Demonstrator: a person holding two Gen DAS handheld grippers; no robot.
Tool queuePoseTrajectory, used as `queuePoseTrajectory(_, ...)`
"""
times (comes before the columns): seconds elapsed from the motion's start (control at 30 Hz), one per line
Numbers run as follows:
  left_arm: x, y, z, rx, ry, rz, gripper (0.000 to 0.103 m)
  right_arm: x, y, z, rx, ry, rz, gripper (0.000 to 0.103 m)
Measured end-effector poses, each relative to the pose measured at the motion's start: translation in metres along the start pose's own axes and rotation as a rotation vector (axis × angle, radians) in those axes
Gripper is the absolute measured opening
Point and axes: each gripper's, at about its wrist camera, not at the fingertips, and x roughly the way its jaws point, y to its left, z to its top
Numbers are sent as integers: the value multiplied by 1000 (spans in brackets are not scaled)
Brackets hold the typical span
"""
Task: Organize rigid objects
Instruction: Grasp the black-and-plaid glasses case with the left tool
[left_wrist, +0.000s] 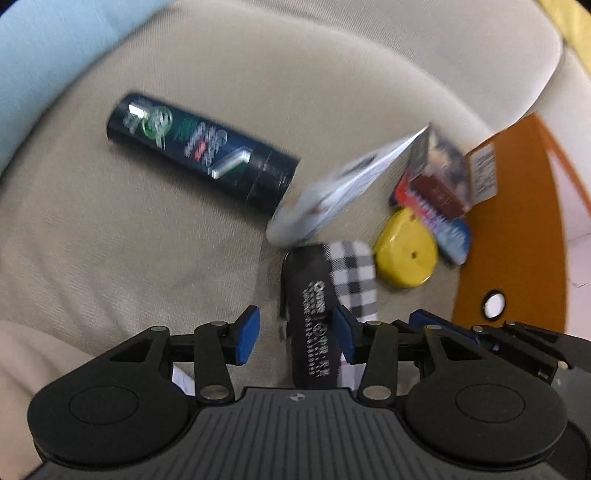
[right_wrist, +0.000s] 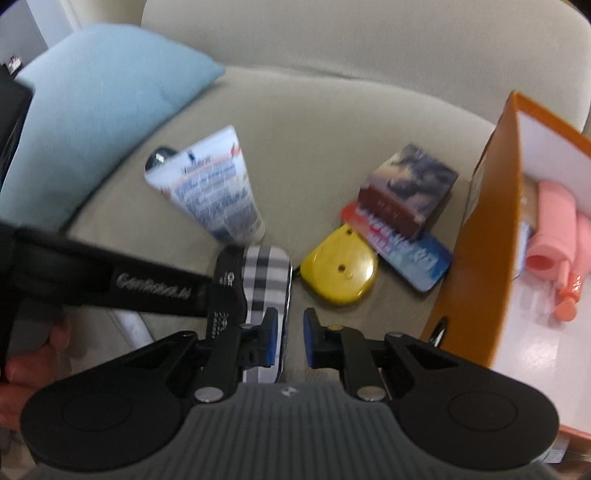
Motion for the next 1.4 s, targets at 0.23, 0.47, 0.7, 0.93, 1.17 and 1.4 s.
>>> queuePoseTrajectory(0.23, 10, 2, -1, -3, 17, -27, 72, 14, 0, -8, -34, 24, -7, 16)
queuePoseTrajectory(0.47, 2, 4, -8, -29, 0, -98, 46, 16, 0, -12, -40, 36, -12, 17)
queuePoseTrajectory(0.7, -30, -3, -27, 28, -88, -131, 26, 9, 1, -17, -72, 35, -54, 16)
queuePoseTrajectory(0.93, -33, -17, -18, 53, -106, -196, 20, 11, -1, -18, -68, 41, -63, 10)
queuePoseTrajectory(1.17, -9, -29, -9, 72, -96, -143, 27, 17, -4, -16, -46, 62, -58, 9)
queuePoseTrajectory(1.4, -19, -34, -9, 108, -129, -161, 20, 9, 1, -14, -50, 56, -48, 9)
